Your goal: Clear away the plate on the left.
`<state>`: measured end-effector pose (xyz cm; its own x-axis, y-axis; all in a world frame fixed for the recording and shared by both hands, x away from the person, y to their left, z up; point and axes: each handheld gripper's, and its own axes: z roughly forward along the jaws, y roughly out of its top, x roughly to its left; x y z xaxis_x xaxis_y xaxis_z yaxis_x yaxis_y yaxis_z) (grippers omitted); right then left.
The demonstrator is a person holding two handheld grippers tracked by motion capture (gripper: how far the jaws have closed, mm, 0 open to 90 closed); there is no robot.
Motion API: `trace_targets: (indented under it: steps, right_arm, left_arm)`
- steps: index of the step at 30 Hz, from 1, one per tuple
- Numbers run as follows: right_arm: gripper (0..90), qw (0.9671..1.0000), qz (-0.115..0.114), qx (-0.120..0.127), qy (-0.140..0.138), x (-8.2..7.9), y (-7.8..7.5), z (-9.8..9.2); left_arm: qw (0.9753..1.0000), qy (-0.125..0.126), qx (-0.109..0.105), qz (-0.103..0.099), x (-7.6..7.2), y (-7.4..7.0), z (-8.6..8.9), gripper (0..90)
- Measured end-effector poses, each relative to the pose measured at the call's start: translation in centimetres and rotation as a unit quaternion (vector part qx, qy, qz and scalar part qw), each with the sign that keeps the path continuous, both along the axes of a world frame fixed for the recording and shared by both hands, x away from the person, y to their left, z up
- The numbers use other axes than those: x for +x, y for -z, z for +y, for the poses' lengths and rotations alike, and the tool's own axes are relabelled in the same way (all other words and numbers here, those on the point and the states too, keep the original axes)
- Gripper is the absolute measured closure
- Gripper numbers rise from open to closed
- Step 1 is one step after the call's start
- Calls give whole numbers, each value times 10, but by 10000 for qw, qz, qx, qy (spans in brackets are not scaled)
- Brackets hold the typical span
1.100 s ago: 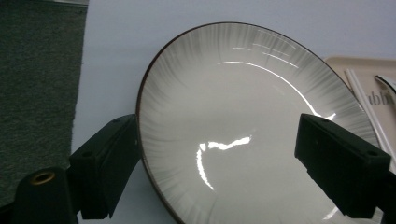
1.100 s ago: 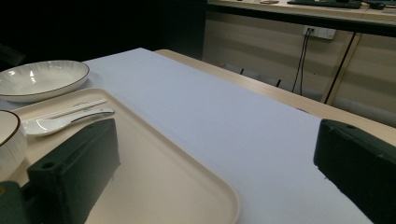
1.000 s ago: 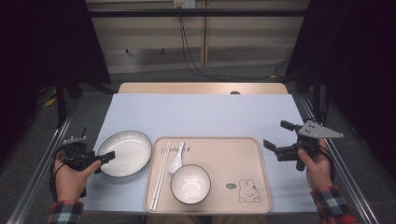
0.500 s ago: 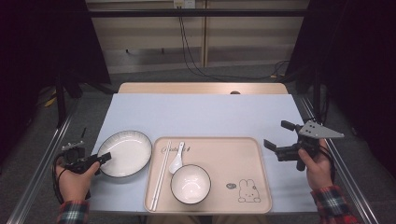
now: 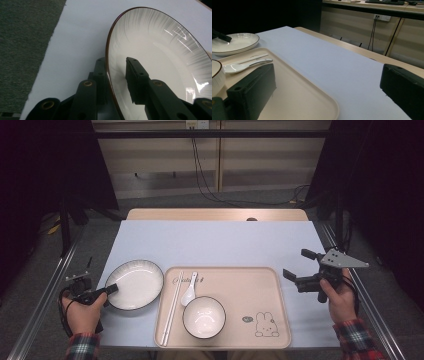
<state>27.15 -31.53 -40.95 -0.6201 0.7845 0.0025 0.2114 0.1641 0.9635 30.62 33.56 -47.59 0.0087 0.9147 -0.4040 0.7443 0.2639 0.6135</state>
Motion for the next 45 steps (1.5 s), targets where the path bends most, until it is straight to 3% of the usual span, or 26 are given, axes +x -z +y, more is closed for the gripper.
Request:
trace_targets:
  steps: [9, 10, 12, 15, 18, 19, 21, 22, 24, 26, 28, 35, 42, 45]
  right_arm:
    - [0, 10000, 47, -70, -20, 2, 2, 2]
    - [0, 10000, 43, -44, -18, 2, 2, 3]
    - [0, 10000, 47, -62, 2, 3, 3, 2]
    - [0, 10000, 65, -59, 17, 4, 4, 3]
    - [0, 9999, 103, -64, -22, 6, 5, 4]
    - [0, 9999, 113, -72, -31, 6, 5, 4]
    - [0, 9999, 94, -84, -69, 7, 6, 4]
    - [0, 9999, 109, -88, -97, 7, 6, 4]
    - [0, 9998, 120, -97, -105, 8, 6, 3]
    - [0, 9999, 103, -72, -4, 7, 6, 3]
    - [0, 9999, 124, -69, -11, 7, 5, 2]
    - [0, 9999, 106, -57, -1, 8, 6, 3]
    - [0, 9999, 120, -85, -31, 10, 7, 6]
    - [0, 9998, 116, -120, -66, 11, 7, 9]
  left_arm:
    - [9996, -95, -249, -9, 0, 3, 2, 719]
    - [9994, -159, -311, -12, -1, 3, 3, 730]
    - [9973, -279, -675, -90, -2, 7, 6, 761]
    - [9963, -384, -761, -74, -4, 5, 10, 808]
    - [9962, -439, -749, -88, -3, 1, 13, 846]
    - [9969, -344, -698, -73, -4, 0, 14, 855]
    - [9970, -452, -620, -92, -3, -4, 12, 861]
    - [9976, -354, -591, -74, -3, -6, 13, 863]
    - [9971, -446, -595, -148, -2, -9, 11, 866]
    - [9987, -269, -422, -99, -1, -15, 11, 866]
    - [9992, -247, -299, -112, 1, -21, 9, 867]
    - [9992, -105, -324, -218, 6, -39, 7, 860]
    - [9996, 34, -167, -214, 8, -52, 7, 856]
    - [9994, 68, -230, -235, 8, -56, 9, 856]
